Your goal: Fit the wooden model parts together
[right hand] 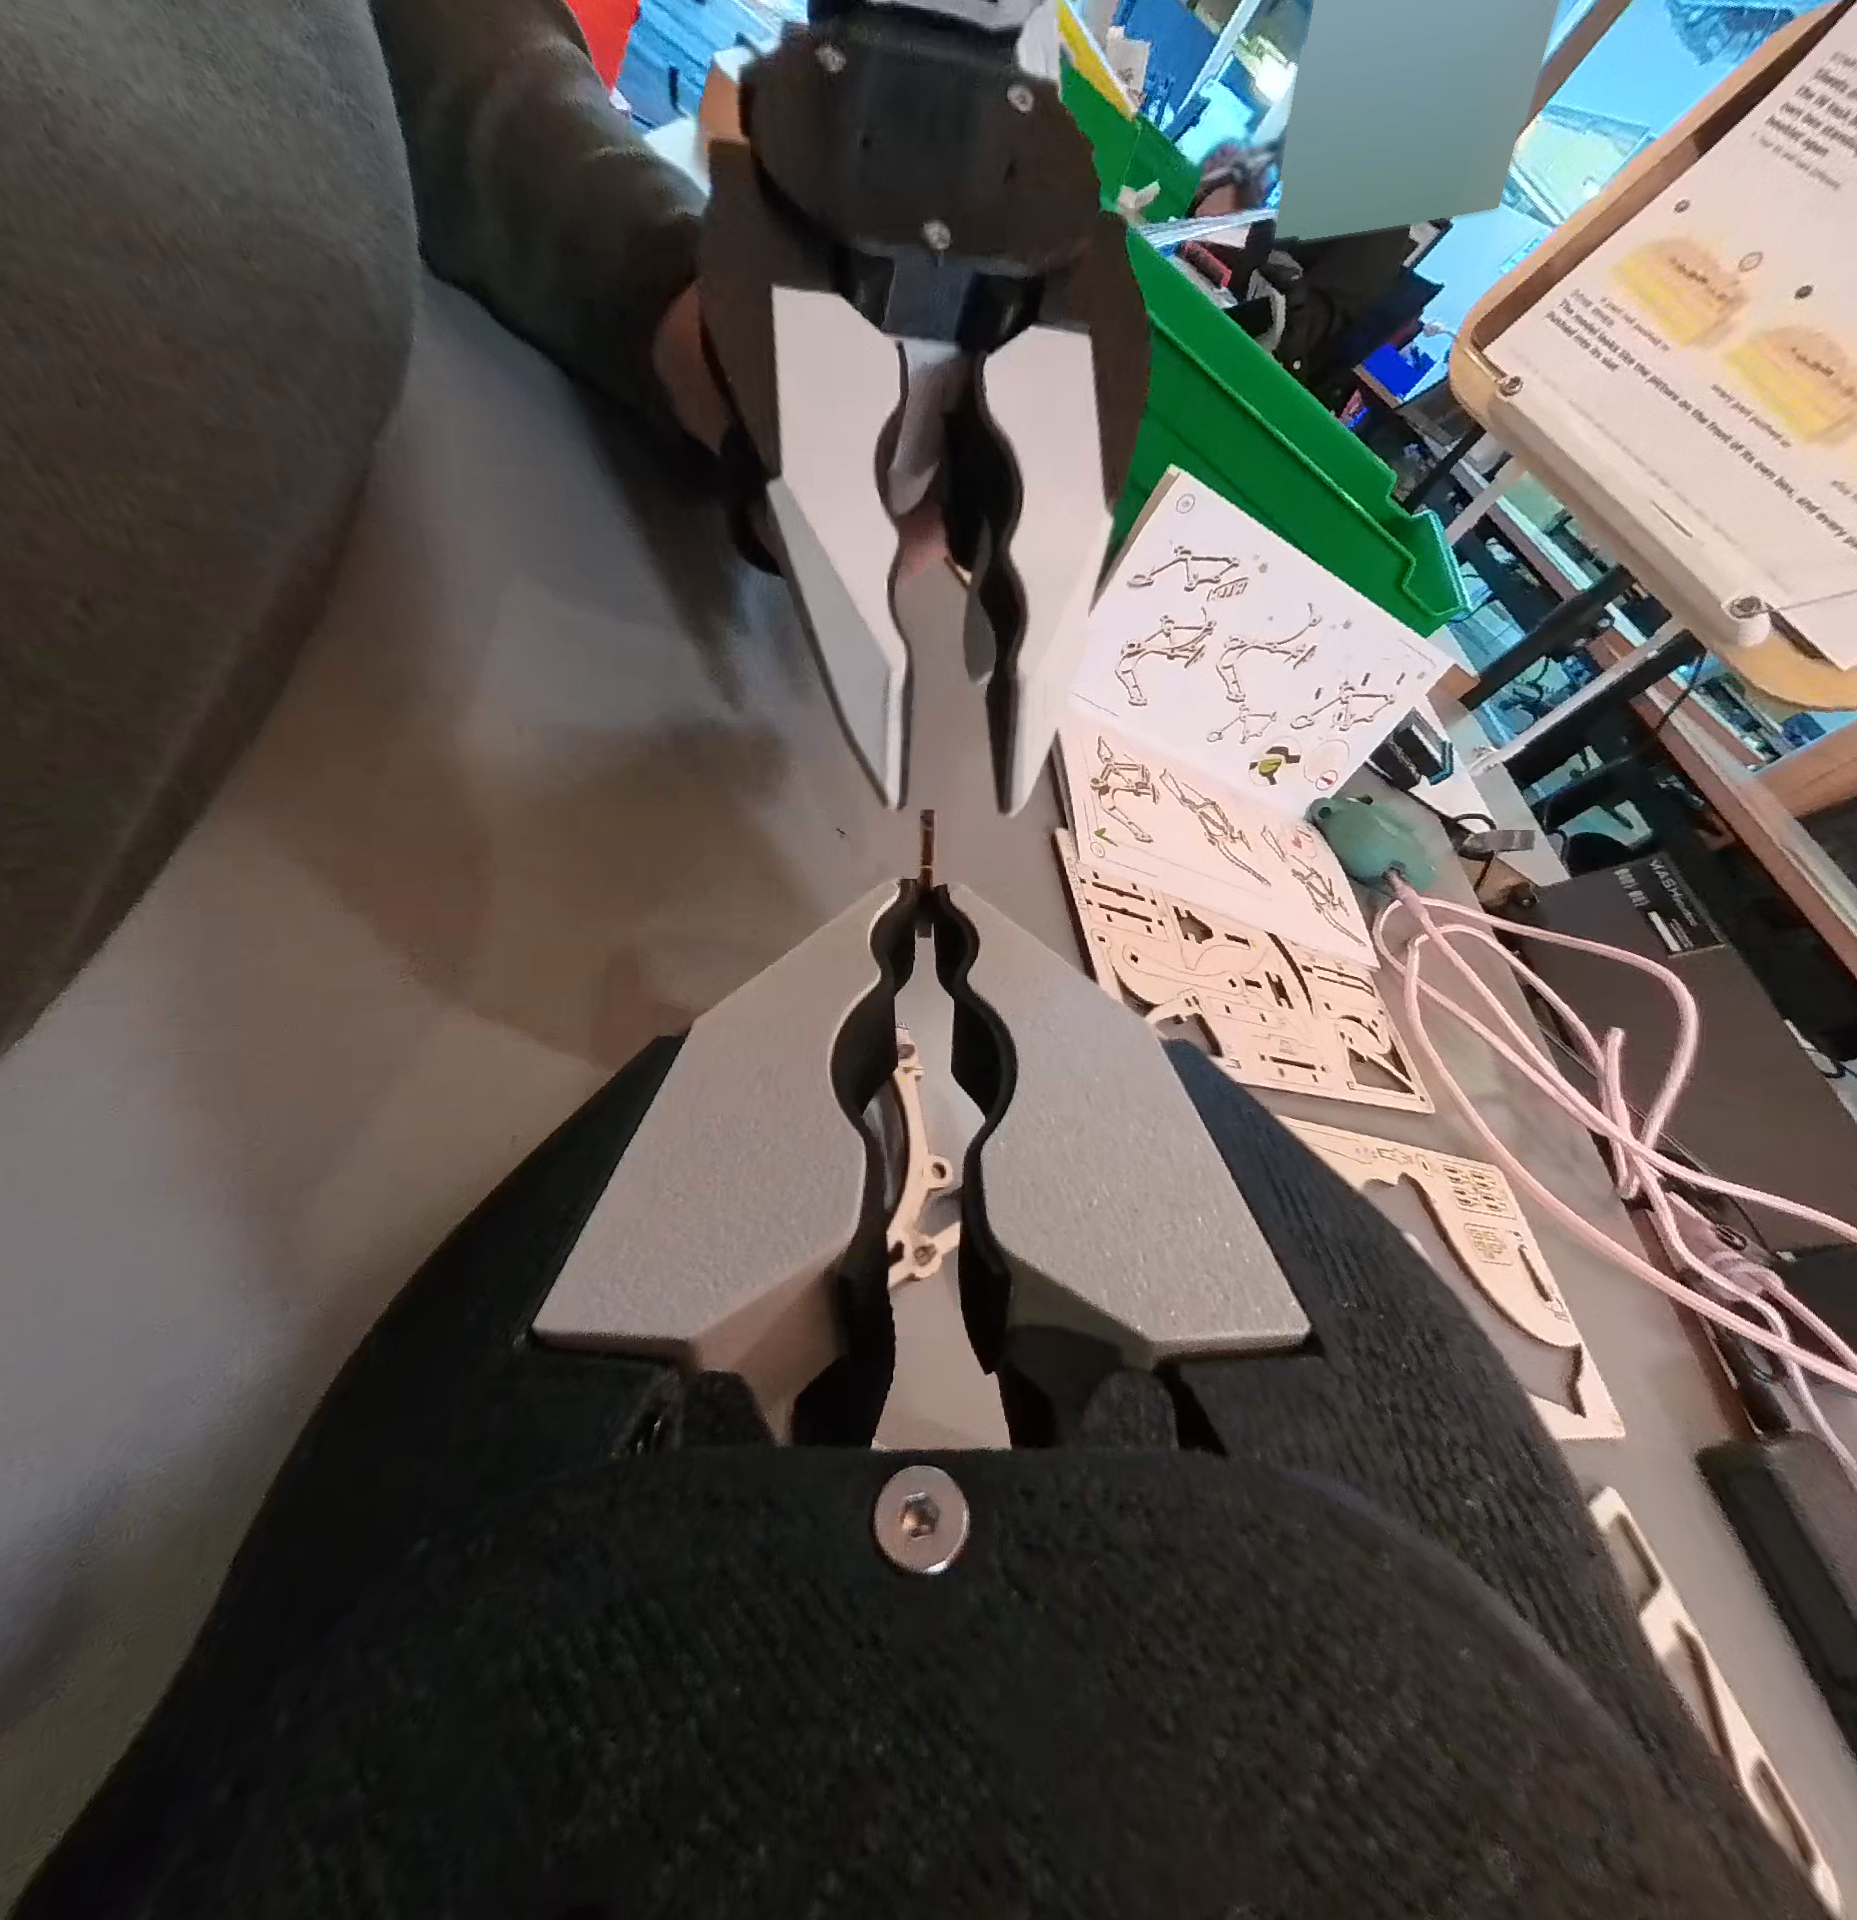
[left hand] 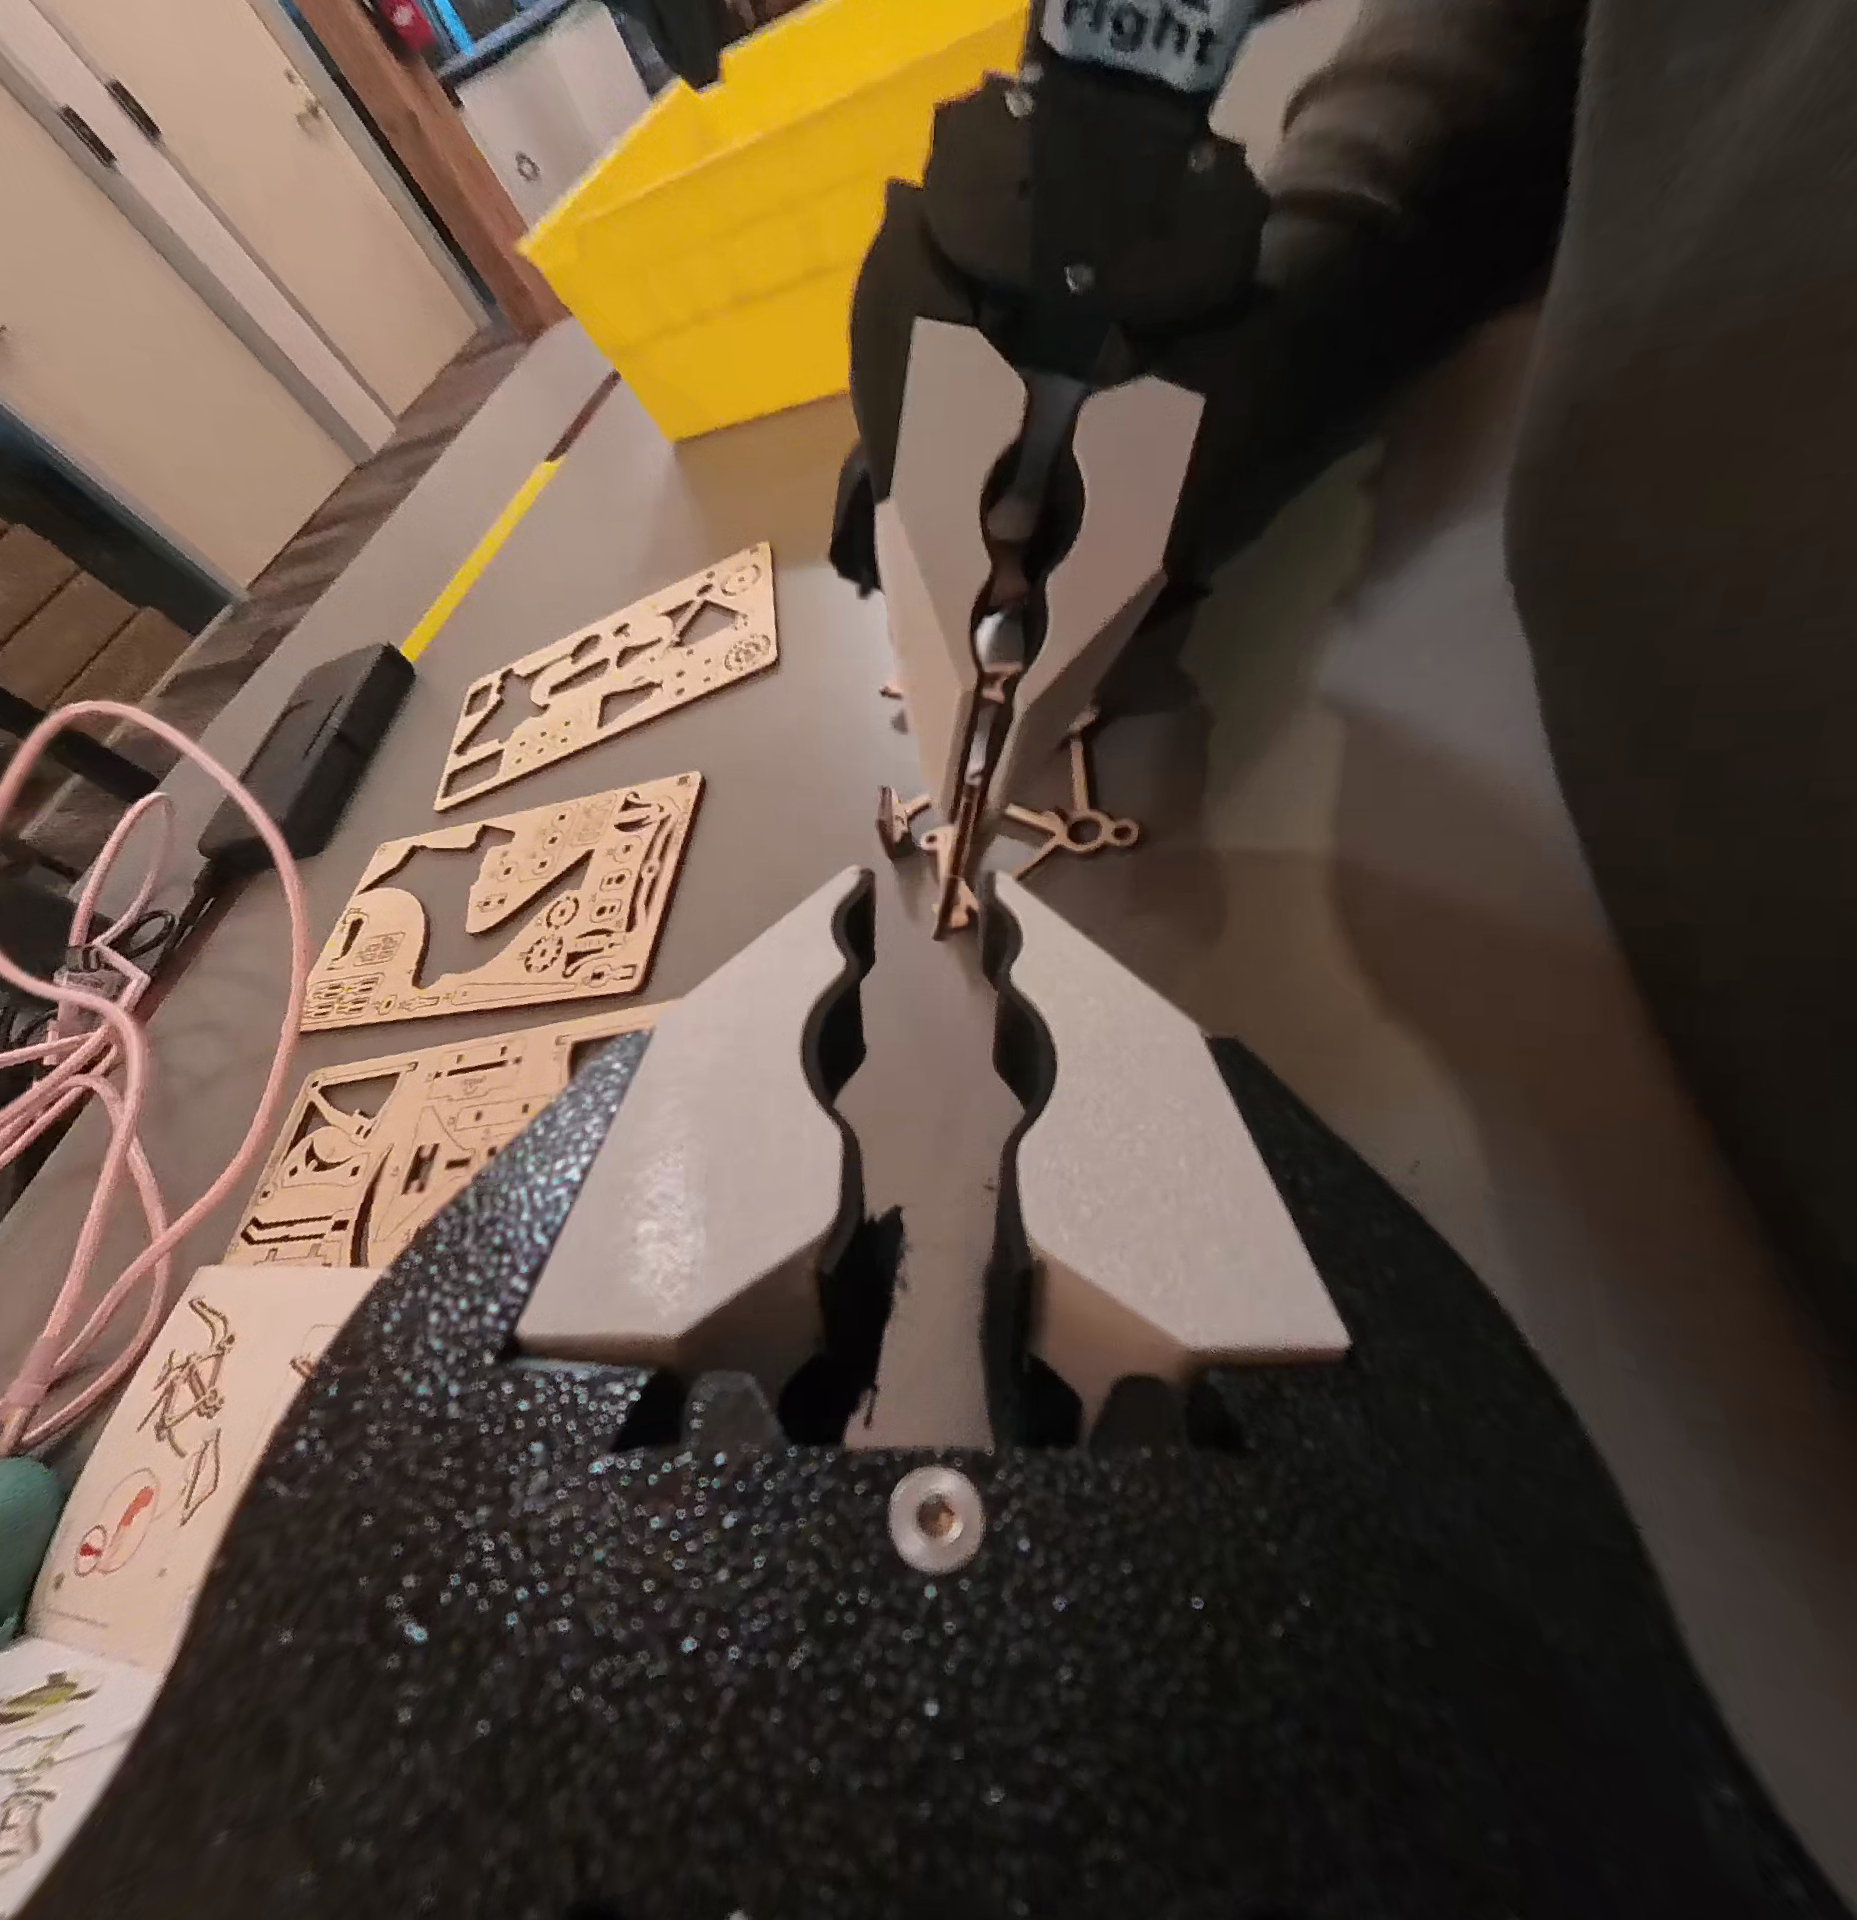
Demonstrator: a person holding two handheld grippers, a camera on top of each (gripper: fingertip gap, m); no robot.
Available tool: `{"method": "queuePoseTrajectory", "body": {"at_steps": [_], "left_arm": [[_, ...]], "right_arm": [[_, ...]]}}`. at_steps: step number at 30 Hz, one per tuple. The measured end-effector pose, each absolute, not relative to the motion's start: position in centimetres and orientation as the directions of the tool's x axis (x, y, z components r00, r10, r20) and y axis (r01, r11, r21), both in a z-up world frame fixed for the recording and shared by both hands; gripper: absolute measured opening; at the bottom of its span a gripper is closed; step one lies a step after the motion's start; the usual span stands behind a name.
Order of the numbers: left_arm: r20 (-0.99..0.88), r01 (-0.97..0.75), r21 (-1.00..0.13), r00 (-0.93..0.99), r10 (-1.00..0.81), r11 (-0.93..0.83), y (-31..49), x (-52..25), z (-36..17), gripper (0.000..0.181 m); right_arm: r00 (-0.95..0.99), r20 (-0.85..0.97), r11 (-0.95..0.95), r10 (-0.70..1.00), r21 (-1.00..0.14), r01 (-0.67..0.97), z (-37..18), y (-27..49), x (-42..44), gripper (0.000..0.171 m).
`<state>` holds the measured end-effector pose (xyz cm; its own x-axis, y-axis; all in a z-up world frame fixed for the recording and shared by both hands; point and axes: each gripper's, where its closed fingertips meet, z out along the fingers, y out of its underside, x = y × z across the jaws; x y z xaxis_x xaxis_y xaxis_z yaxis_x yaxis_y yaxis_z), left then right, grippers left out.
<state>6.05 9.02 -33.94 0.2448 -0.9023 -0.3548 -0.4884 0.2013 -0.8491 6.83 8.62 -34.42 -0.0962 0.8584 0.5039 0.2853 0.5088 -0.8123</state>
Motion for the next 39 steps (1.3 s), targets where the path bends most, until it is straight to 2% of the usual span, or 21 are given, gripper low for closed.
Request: {"method": "queuePoseTrajectory", "body": {"at_steps": [6, 9, 14, 18, 22, 25, 27, 31, 33, 37, 39], "left_arm": [[-0.366, -0.546, -0.810, 0.189, -0.911, 0.212, 8.4, 6.4, -35.3, 0.001], [-0.317, -0.522, -0.834, 0.190, -0.929, 0.178, 8.1, 6.4, -35.0, 0.001], [-0.176, -0.470, -0.878, 0.140, -0.974, 0.091, 6.8, 6.6, -34.6, 0.000], [-0.079, -0.286, -0.958, 0.194, -0.978, 0.021, 7.1, 6.8, -32.0, 0.000], [0.098, -0.013, -0.995, 0.209, -0.973, -0.103, 7.6, 6.5, -29.1, 0.000], [0.193, 0.103, -0.979, 0.163, -0.968, -0.177, 7.5, 6.4, -28.2, 0.000], [0.202, 0.093, -0.978, 0.153, -0.968, -0.189, 7.4, 6.7, -28.6, 0.000], [0.175, 0.060, -0.984, 0.137, -0.975, -0.169, 6.8, 7.3, -29.1, 0.000], [0.167, 0.043, -0.986, 0.139, -0.976, -0.163, 6.7, 7.4, -29.4, 0.000], [0.183, 0.017, -0.983, 0.148, -0.972, -0.183, 6.9, 7.3, -29.8, 0.000], [0.166, -0.009, -0.985, 0.181, -0.969, -0.170, 7.4, 7.1, -30.1, 0.011]], "right_arm": [[-0.128, 0.467, 0.483, 0.875, -0.825, 0.294, -34.8, 8.0, 6.7, 0.000], [-0.125, 0.459, 0.475, 0.880, -0.836, 0.275, -34.3, 7.8, 6.7, 0.001], [-0.157, 0.341, 0.367, 0.927, -0.911, 0.188, -33.0, 6.4, 6.4, 0.001], [-0.078, 0.275, 0.279, 0.958, -0.959, 0.045, -30.3, 6.9, 6.5, 0.002], [-0.051, 0.107, 0.105, 0.993, -0.994, -0.039, -29.0, 7.7, 6.3, 0.021], [-0.106, -0.018, -0.026, 0.994, -0.997, -0.078, -28.5, 7.4, 6.1, 0.014], [-0.122, -0.057, -0.070, 0.991, -0.992, -0.100, -28.3, 7.4, 6.1, 0.007], [-0.159, -0.112, -0.129, 0.981, -0.987, -0.101, -28.2, 7.1, 5.9, 0.010], [-0.176, -0.101, -0.119, 0.979, -0.989, -0.093, -28.3, 6.7, 5.9, 0.001], [-0.152, -0.071, -0.080, 0.986, -0.995, -0.056, -28.7, 6.9, 5.9, 0.001], [-0.094, -0.031, -0.034, 0.995, -0.999, -0.028, -29.1, 7.7, 5.8, 0.001]]}}
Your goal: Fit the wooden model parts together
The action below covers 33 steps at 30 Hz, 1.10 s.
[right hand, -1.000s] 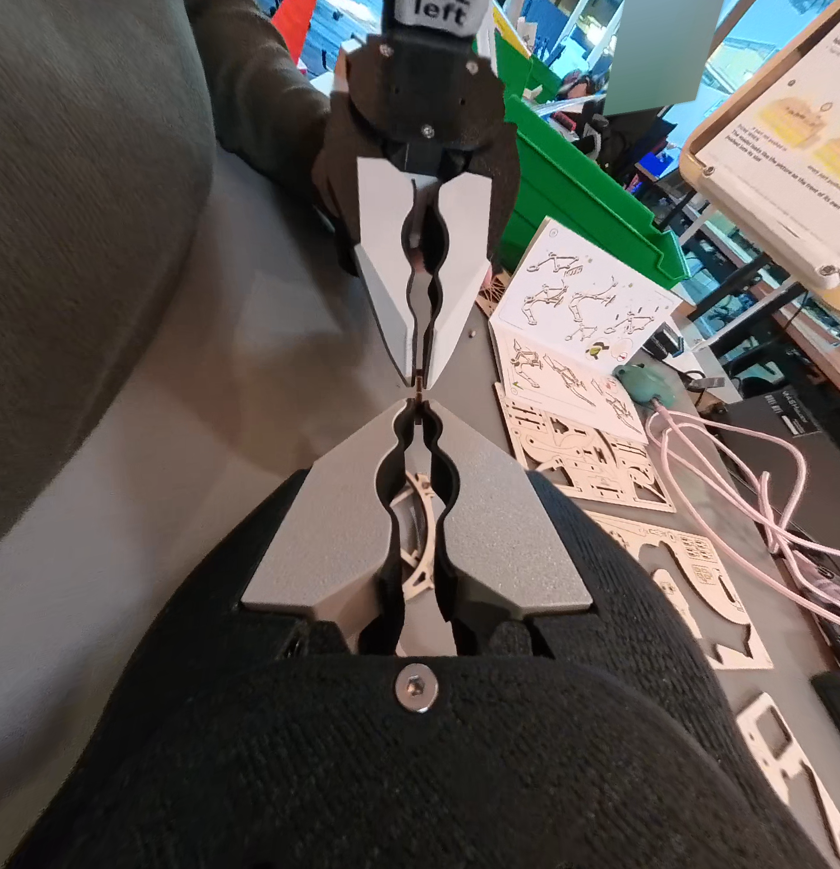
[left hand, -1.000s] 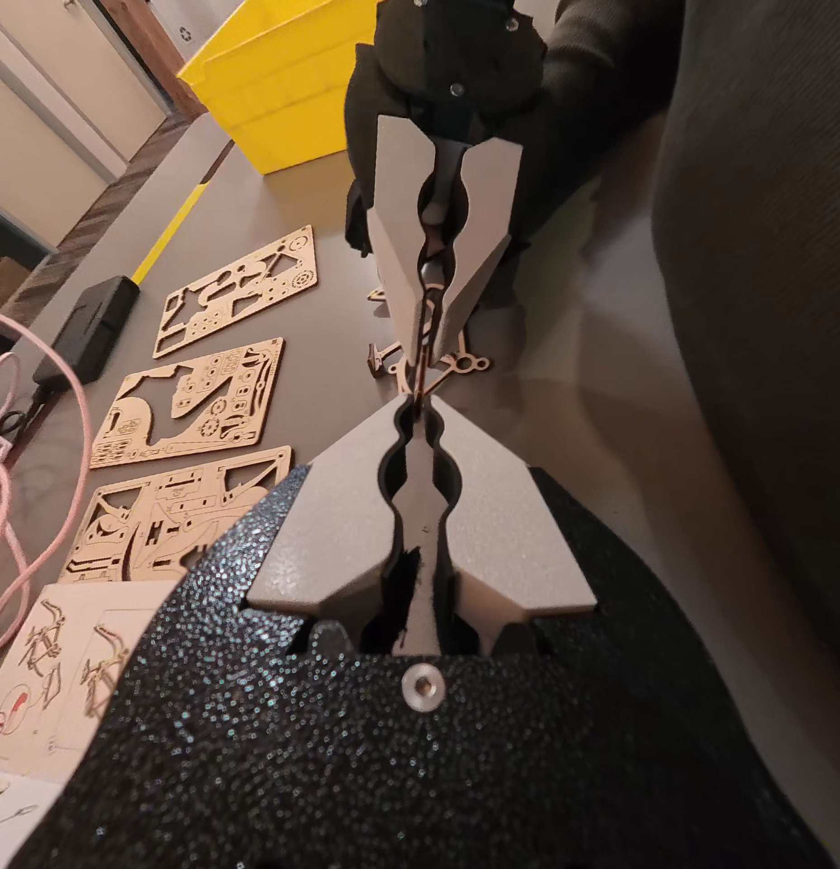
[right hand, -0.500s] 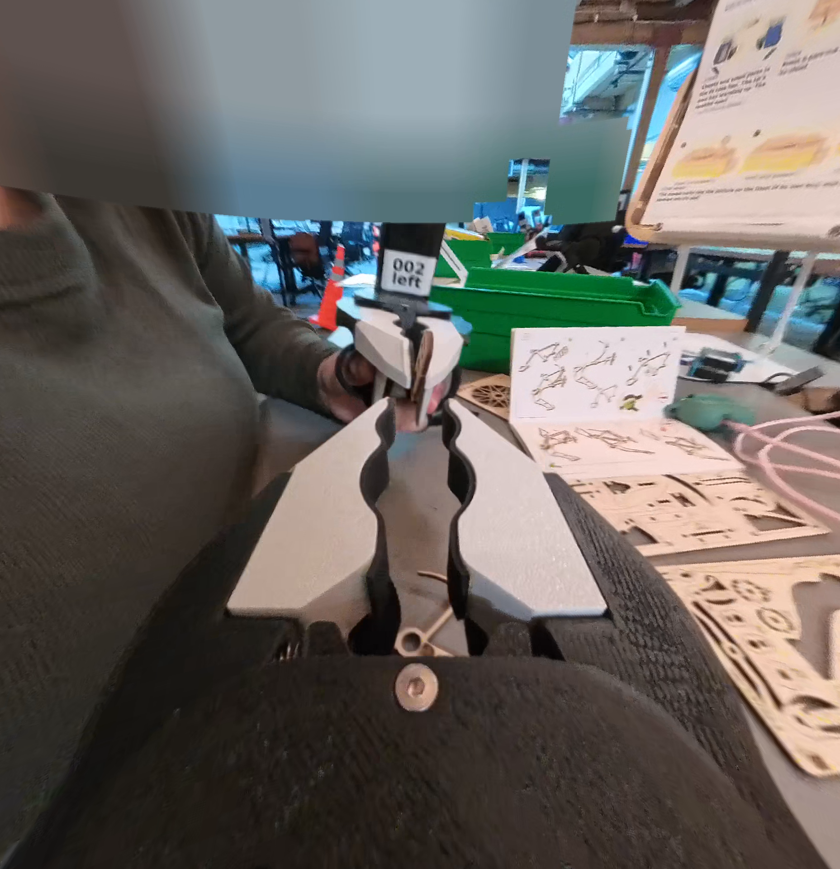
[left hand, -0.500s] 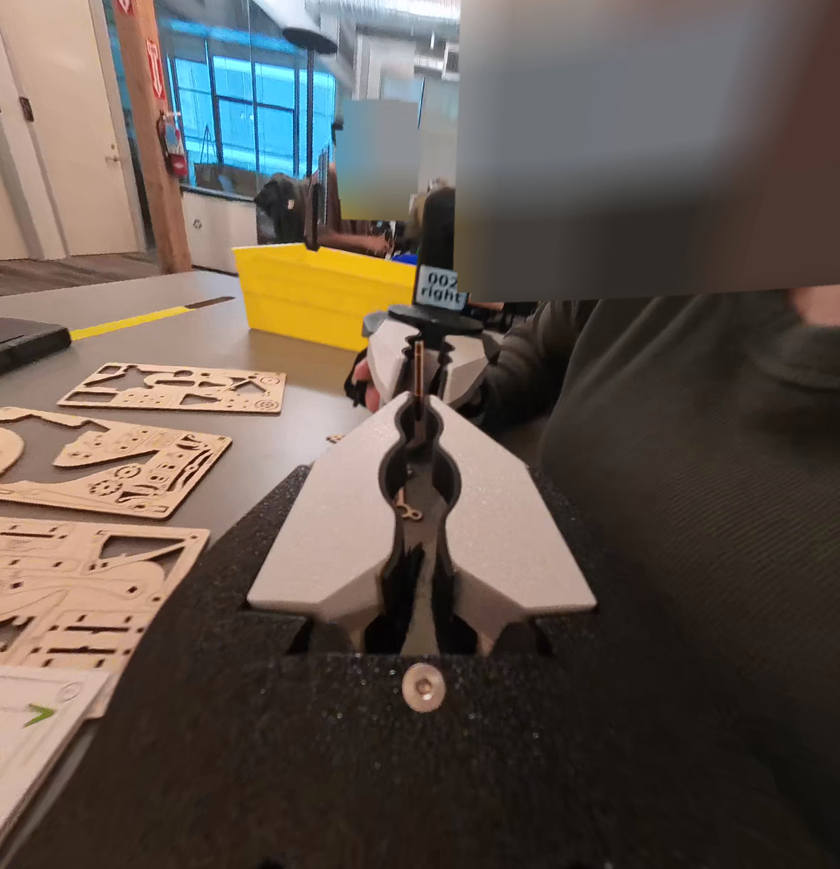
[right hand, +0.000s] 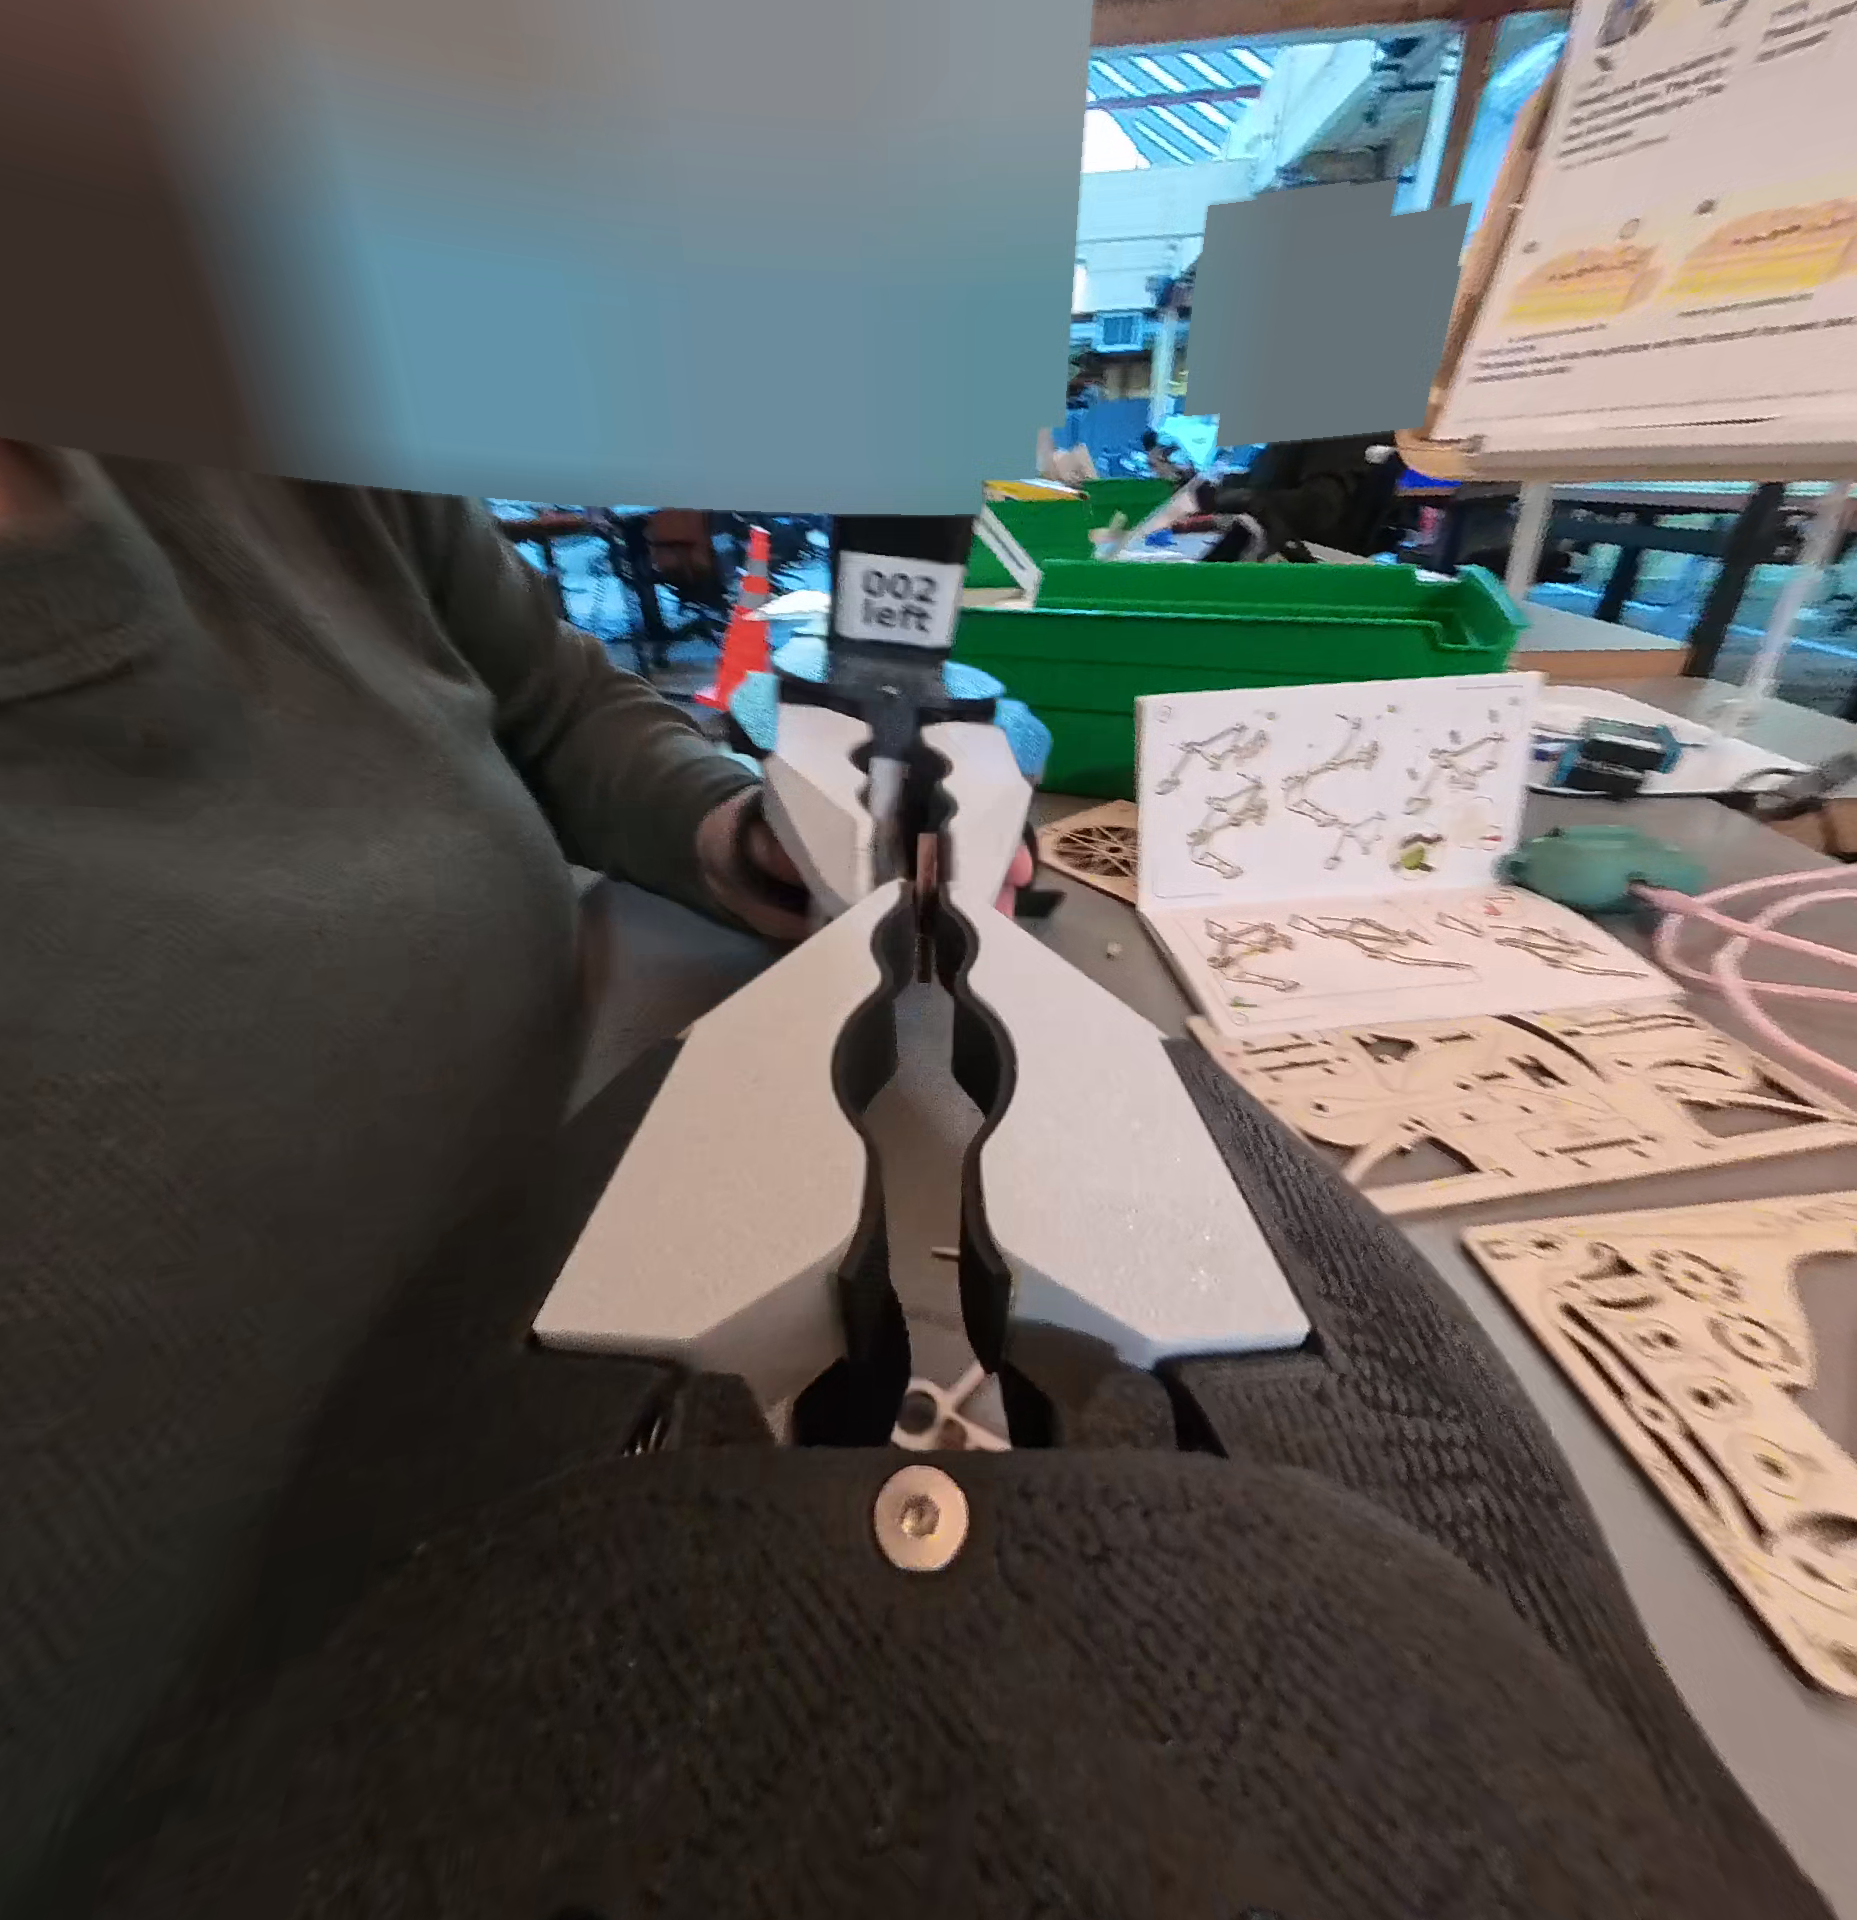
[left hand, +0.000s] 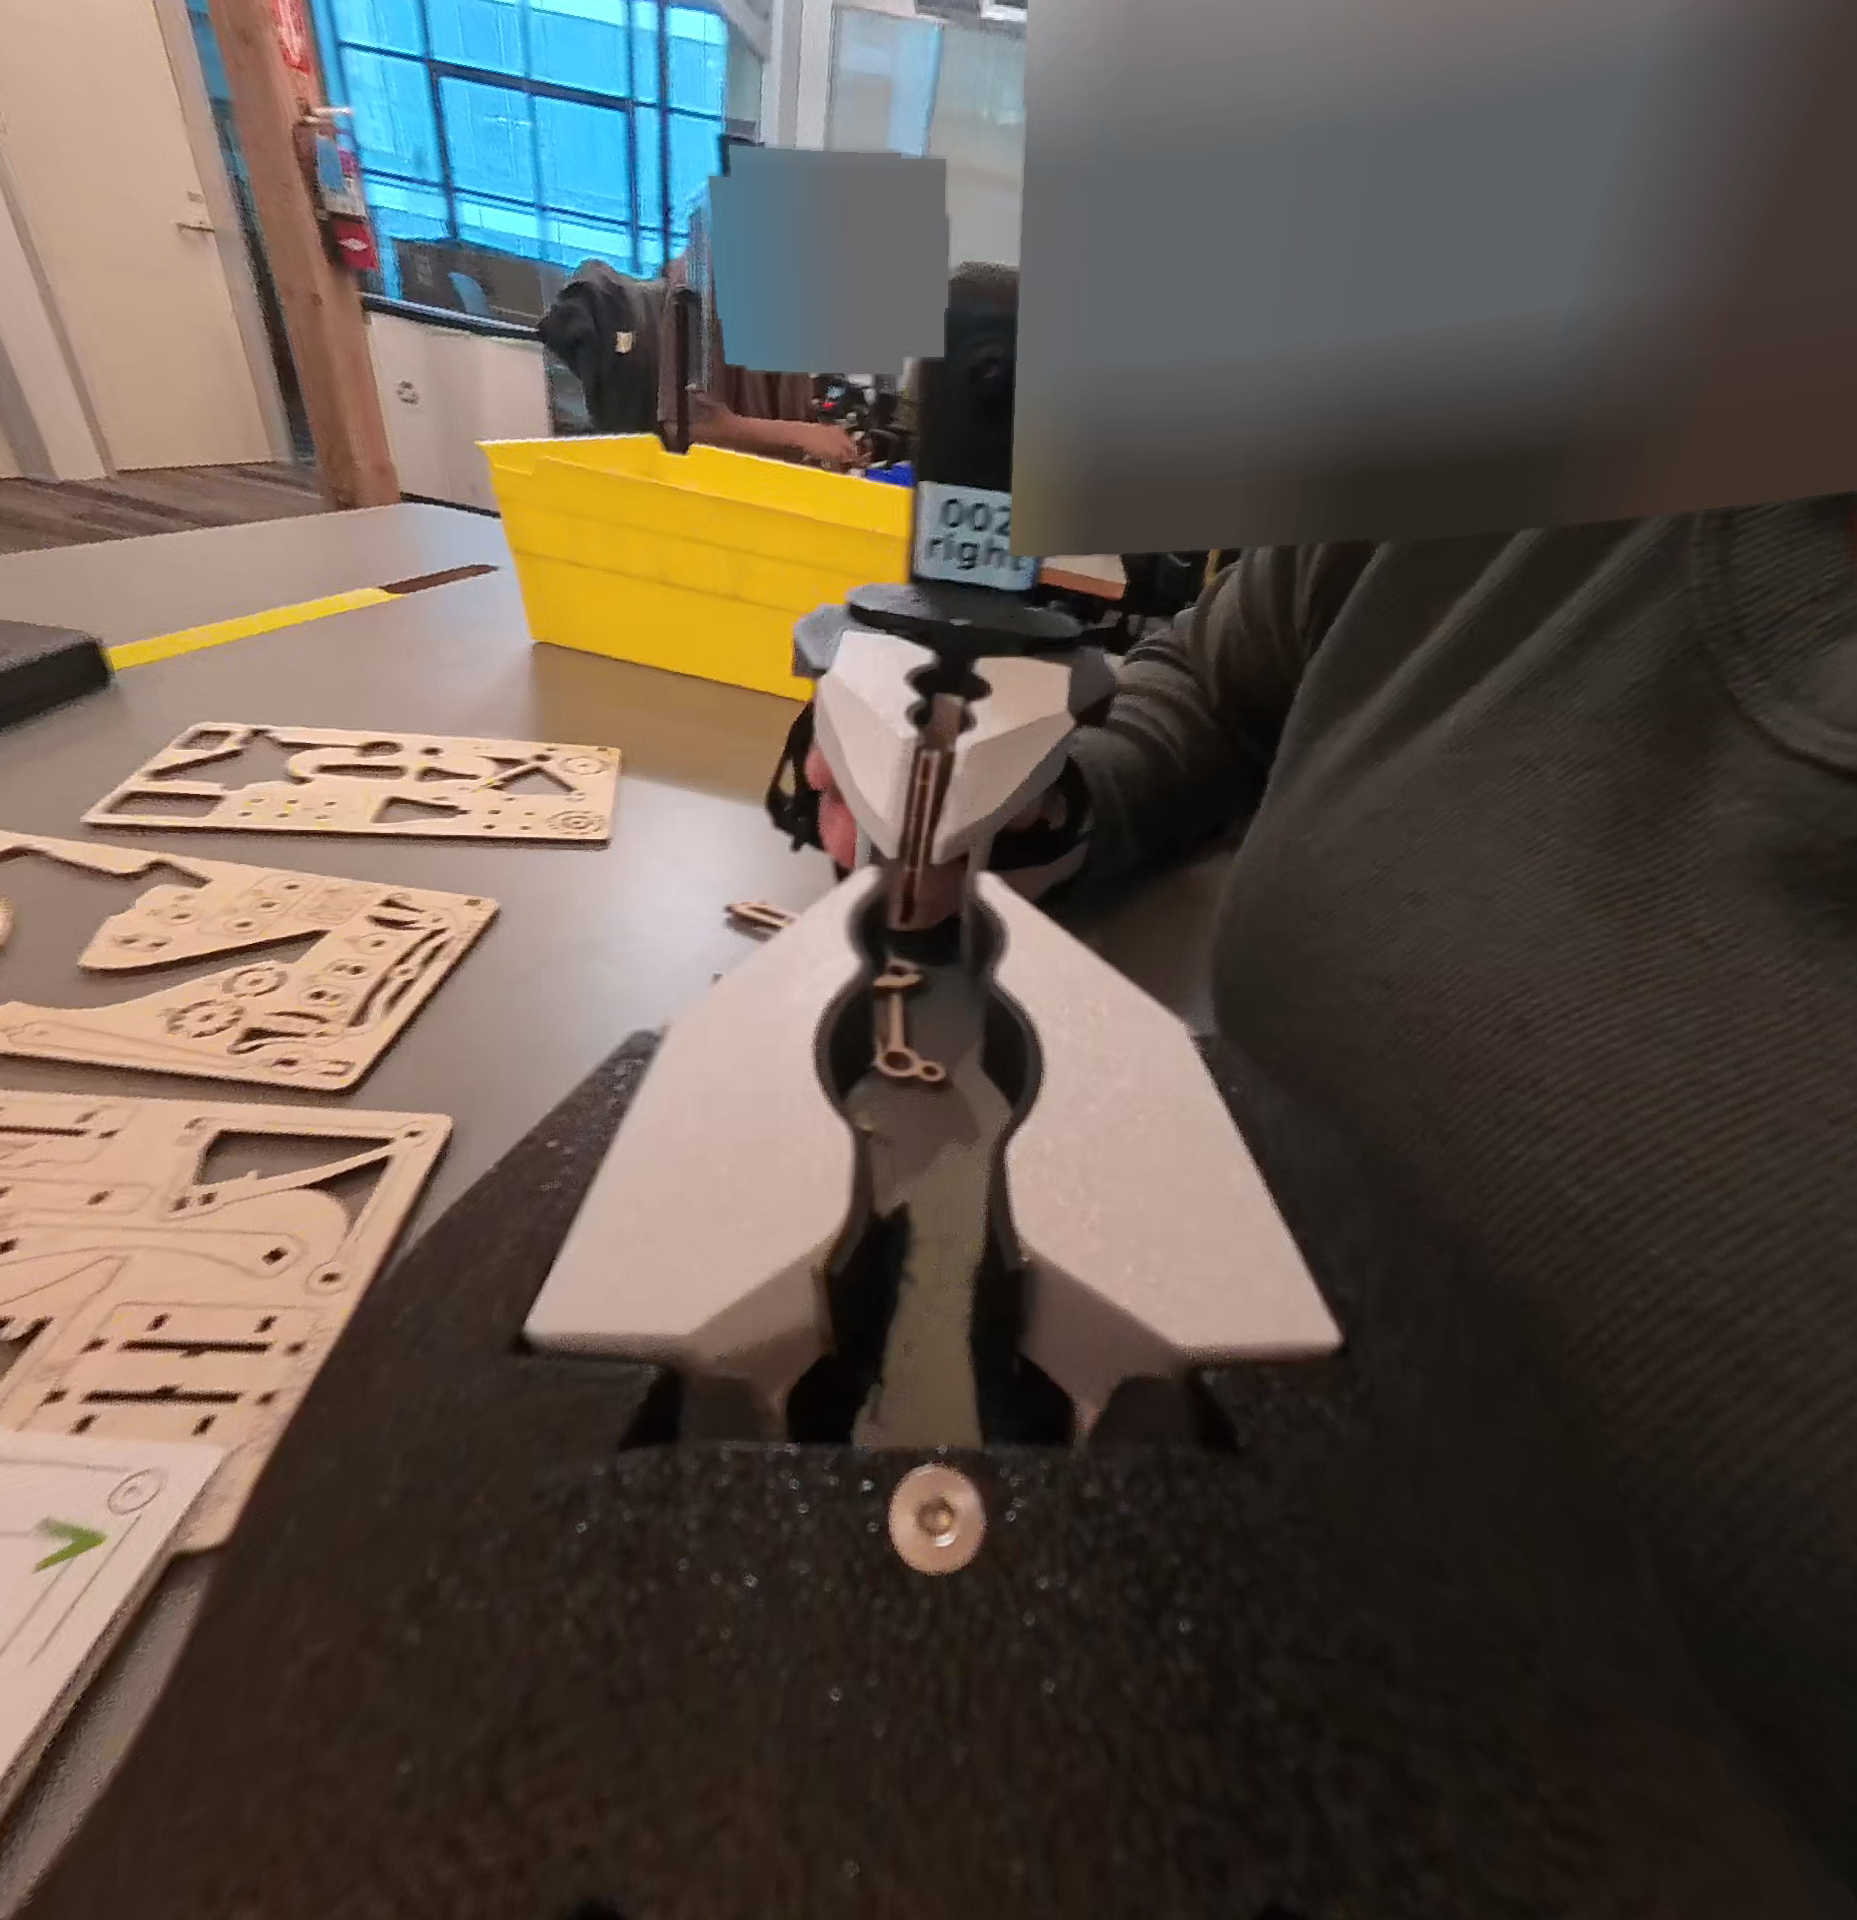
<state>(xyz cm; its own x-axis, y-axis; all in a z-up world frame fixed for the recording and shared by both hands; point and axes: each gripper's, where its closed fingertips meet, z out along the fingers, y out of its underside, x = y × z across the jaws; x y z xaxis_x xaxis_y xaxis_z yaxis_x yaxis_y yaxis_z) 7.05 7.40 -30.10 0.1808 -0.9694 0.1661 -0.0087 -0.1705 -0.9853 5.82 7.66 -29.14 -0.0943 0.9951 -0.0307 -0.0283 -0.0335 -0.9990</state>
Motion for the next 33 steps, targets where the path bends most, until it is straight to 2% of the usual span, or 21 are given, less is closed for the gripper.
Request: {"method": "queuePoseTrajectory", "body": {"at_steps": [1, 3, 7, 9, 11, 14, 19, 23, 29, 31, 33], "left_arm": [[0.148, -0.017, -0.988, 0.217, -0.965, -0.156, 7.9, 6.9, -30.2, 0.022], [0.084, -0.053, -0.993, 0.277, -0.957, -0.102, 8.5, 6.6, -30.3, 0.030], [-0.175, -0.200, -0.973, 0.327, -0.929, 0.113, 8.5, 6.5, -30.7, 0.021], [-0.315, -0.278, -0.933, 0.323, -0.892, 0.228, 8.2, 6.6, -30.9, 0.018], [-0.417, -0.326, -0.892, 0.324, -0.849, 0.314, 8.1, 6.6, -30.8, 0.023], [-0.484, -0.387, -0.851, 0.312, -0.818, 0.355, 8.1, 6.7, -31.2, 0.023], [-0.531, -0.492, -0.791, 0.255, -0.808, 0.364, 8.3, 6.7, -32.9, 0.011], [-0.520, -0.521, -0.778, 0.223, -0.824, 0.351, 8.2, 7.0, -34.0, 0.011], [-0.486, -0.514, -0.792, 0.204, -0.849, 0.330, 7.9, 7.0, -34.4, 0.001], [-0.465, -0.492, -0.811, 0.212, -0.859, 0.317, 7.9, 7.1, -34.2, 0.000], [-0.397, -0.428, -0.861, 0.224, -0.890, 0.276, 7.6, 7.2, -33.5, 0.000]], "right_arm": [[-0.064, 0.008, 0.008, 0.998, -1.000, -0.009, -29.4, 8.1, 5.8, 0.001], [-0.004, 0.098, 0.098, 0.995, -0.994, 0.046, -30.0, 8.8, 5.9, 0.001], [0.054, 0.296, 0.282, 0.954, -0.942, 0.182, -31.0, 9.4, 5.8, 0.000], [0.076, 0.449, 0.411, 0.890, -0.865, 0.289, -31.7, 10.0, 5.9, 0.000], [0.051, 0.586, 0.528, 0.809, -0.761, 0.378, -32.6, 10.2, 5.9, 0.000], [-0.009, 0.681, 0.619, 0.732, -0.661, 0.424, -33.7, 9.7, 5.8, 0.000], [-0.026, 0.652, 0.602, 0.757, -0.683, 0.414, -33.8, 9.4, 5.7, 0.000], [-0.056, 0.650, 0.610, 0.758, -0.675, 0.415, -34.3, 8.9, 5.6, 0.000], [-0.097, 0.622, 0.601, 0.777, -0.687, 0.409, -35.0, 8.4, 5.6, 0.000], [-0.101, 0.575, 0.565, 0.812, -0.730, 0.383, -34.9, 8.2, 5.7, 0.003], [-0.086, 0.516, 0.510, 0.852, -0.784, 0.352, -34.5, 8.5, 6.0, 0.012]]}}
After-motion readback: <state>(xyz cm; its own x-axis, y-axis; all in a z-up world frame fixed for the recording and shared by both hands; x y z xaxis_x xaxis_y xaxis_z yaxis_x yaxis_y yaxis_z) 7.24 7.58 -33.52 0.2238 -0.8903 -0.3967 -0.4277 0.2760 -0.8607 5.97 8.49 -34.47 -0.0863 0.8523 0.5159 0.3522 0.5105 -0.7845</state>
